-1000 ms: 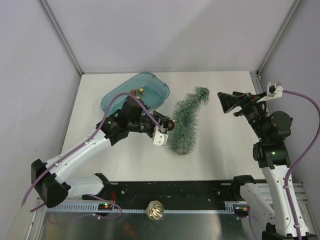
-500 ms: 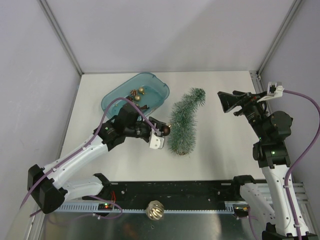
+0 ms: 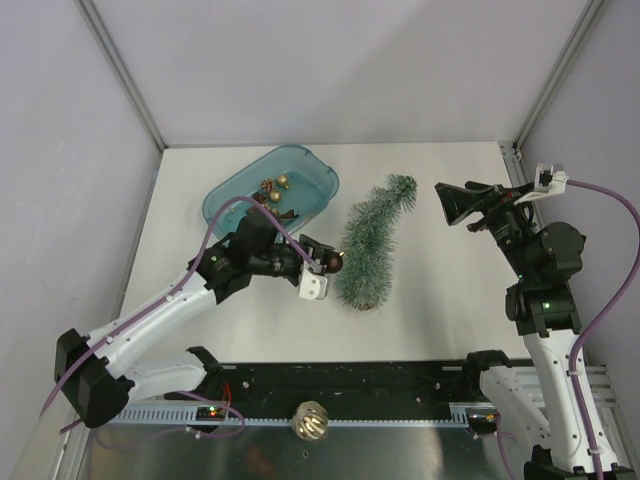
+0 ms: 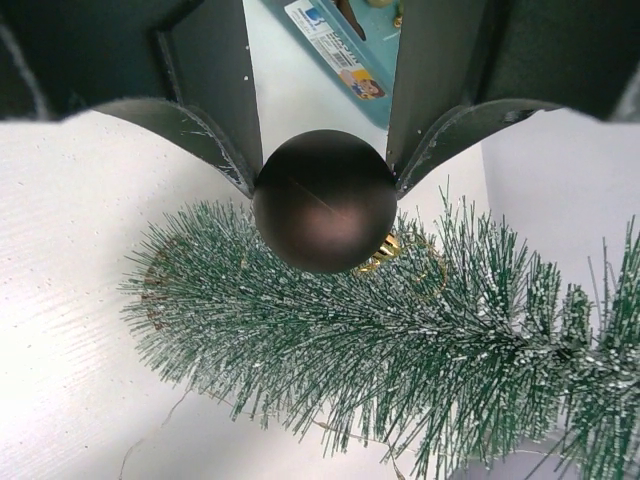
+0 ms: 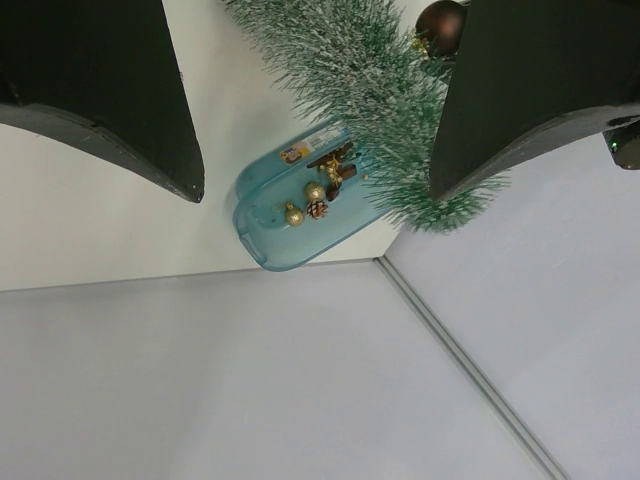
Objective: Decorate the small christmas tree
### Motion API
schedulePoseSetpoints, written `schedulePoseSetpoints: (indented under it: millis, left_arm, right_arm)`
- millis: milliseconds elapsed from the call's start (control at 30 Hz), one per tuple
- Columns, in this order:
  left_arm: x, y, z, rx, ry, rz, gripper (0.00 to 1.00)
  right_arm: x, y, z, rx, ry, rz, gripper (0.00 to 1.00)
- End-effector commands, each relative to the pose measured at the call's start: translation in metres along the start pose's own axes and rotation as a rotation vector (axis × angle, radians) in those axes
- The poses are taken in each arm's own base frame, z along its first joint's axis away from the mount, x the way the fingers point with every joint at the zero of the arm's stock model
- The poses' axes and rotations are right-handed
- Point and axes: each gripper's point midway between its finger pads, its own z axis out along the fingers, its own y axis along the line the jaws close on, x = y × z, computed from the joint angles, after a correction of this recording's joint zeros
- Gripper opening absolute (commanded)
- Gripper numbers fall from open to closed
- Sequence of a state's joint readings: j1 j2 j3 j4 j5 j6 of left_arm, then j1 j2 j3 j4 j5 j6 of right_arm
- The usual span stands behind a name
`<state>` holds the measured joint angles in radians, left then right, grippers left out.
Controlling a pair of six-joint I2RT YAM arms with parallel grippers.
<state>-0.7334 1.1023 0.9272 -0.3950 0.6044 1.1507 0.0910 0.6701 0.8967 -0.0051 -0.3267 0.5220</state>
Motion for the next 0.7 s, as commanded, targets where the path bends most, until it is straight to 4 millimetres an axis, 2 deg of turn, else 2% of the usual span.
schedulePoseSetpoints:
  millis: [0, 400, 600, 667]
  left_arm:
    - [-0.012, 0.007, 0.002, -0.032, -0.048, 0.030, 0.06]
    - [0.000, -0.018, 0.015, 0.019, -0.038, 0.070, 0.09]
    - [0.005, -0.018, 0.018, 0.010, -0.031, 0.084, 0.11]
    - [0.005, -0.016, 0.019, 0.000, -0.034, 0.091, 0.16]
  right_arm:
    - [-0.008, 0.009, -0.001, -0.034, -0.027, -0.013, 0.99]
    - [-0.009, 0.009, -0.002, -0.032, -0.031, -0.021, 0.99]
    - [-0.009, 0.008, -0.002, -0.030, -0.031, -0.019, 0.99]
    - [-0.009, 0.008, -0.002, -0.029, -0.030, -0.018, 0.99]
